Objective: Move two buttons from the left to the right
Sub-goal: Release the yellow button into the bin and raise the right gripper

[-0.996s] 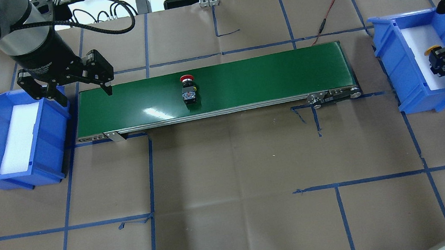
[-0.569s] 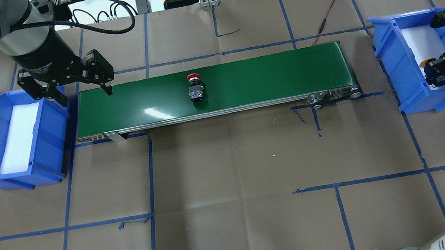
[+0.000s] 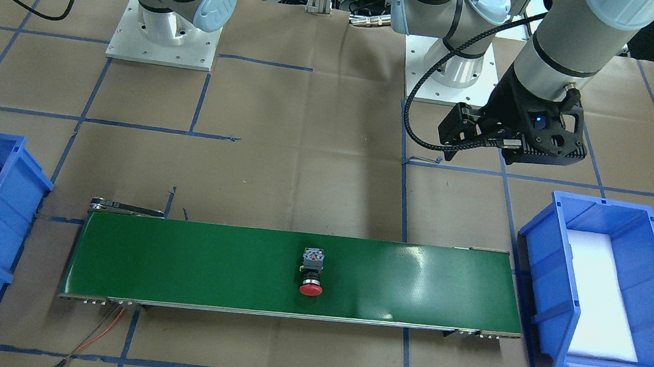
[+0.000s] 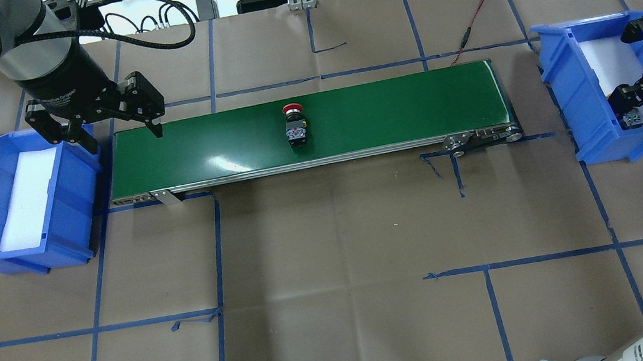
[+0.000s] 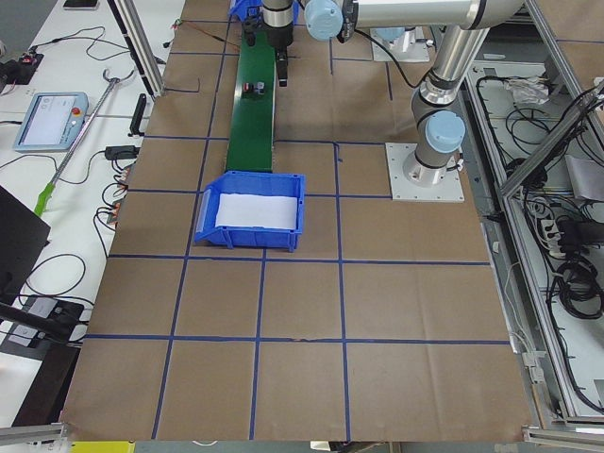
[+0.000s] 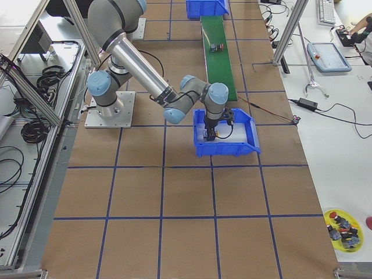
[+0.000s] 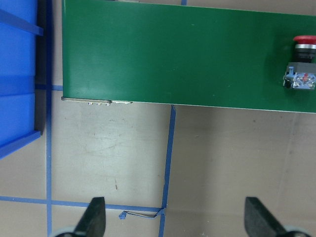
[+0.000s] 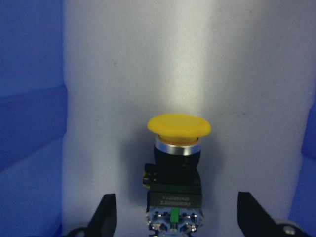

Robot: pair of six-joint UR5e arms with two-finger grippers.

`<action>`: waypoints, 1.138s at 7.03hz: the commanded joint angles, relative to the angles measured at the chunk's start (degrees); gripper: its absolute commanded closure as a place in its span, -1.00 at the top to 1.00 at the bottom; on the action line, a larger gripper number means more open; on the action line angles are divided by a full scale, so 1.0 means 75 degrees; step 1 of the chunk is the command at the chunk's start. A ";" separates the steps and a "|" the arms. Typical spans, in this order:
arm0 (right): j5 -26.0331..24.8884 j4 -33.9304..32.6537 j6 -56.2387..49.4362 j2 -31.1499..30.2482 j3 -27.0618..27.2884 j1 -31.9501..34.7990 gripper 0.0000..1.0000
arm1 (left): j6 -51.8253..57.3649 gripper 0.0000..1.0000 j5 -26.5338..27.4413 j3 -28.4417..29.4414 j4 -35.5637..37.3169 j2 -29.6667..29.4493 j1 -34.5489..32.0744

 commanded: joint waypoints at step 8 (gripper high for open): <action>0.1190 0.4408 0.1020 -0.1405 -0.3058 0.0117 1.00 | 0.0000 1.00 0.0000 0.0000 0.0000 0.0010 0.0000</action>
